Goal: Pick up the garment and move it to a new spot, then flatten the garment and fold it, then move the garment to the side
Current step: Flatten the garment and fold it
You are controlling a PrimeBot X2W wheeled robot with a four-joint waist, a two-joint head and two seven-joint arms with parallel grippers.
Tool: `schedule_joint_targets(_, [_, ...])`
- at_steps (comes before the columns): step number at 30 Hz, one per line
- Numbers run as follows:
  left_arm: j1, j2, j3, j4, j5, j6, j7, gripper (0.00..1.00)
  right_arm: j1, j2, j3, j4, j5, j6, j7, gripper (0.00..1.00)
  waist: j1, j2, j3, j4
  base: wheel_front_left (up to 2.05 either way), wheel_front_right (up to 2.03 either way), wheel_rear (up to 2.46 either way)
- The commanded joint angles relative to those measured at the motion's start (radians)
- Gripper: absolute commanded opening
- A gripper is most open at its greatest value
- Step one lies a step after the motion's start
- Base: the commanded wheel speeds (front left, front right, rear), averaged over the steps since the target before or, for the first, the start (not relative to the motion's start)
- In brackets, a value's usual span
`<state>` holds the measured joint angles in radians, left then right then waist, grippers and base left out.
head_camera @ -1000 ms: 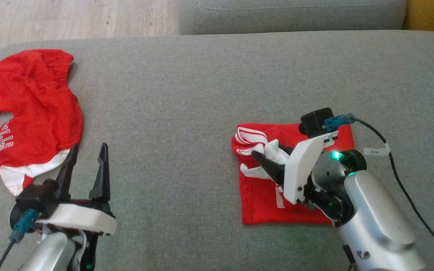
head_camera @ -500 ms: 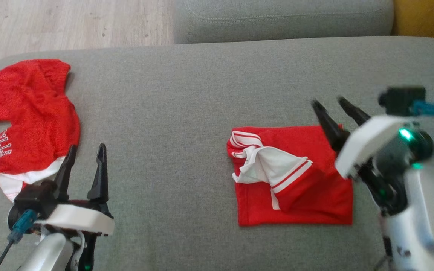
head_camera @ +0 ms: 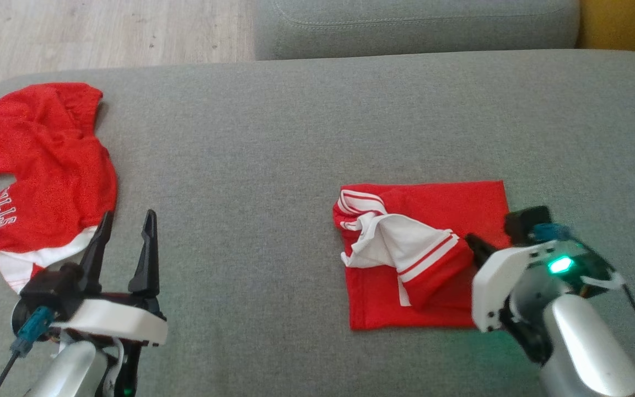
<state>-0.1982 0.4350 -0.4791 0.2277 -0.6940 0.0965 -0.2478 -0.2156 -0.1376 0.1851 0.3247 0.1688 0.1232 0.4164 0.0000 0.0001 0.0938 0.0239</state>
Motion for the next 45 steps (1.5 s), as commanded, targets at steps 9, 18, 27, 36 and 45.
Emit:
schedule_joint_targets(9, [-0.041, 0.043, 0.046, -0.029, 0.003, 0.009, -0.006, 1.0, -0.023, 0.019, 0.316, -0.067, 0.243, 0.008, 0.077, 0.0, 0.0, -0.0001, -0.006, 0.005, 0.0, 0.0, 0.0])
schedule_joint_targets(18, [-0.027, 0.054, 0.066, -0.047, -0.006, 0.025, -0.007, 1.0, 0.021, 0.002, 0.499, -0.283, 0.458, 0.008, 0.124, 0.61, 0.0, -0.0001, -0.003, -0.026, 0.0, 0.0, 0.0])
schedule_joint_targets(27, [-0.013, 0.053, 0.066, -0.05, -0.006, 0.026, -0.009, 1.0, 0.063, 0.015, 0.213, -0.309, 0.336, 0.008, -0.108, 1.0, 0.0, -0.0001, -0.028, -0.022, 0.0, 0.0, 0.0])
schedule_joint_targets(36, [0.038, 0.046, 0.09, -0.06, -0.003, 0.033, -0.012, 1.0, 0.163, 0.052, -0.101, -0.295, 0.122, 0.008, -0.325, 1.0, 0.0, -0.0001, -0.073, -0.026, 0.0, 0.0, 0.0])
schedule_joint_targets(45, [0.119, 0.031, 0.142, -0.09, 0.016, 0.035, -0.014, 1.0, 0.216, 0.067, -0.163, -0.306, 0.076, 0.008, -0.316, 1.0, 0.0, -0.0001, -0.1, -0.038, 0.0, 0.0, 0.0])
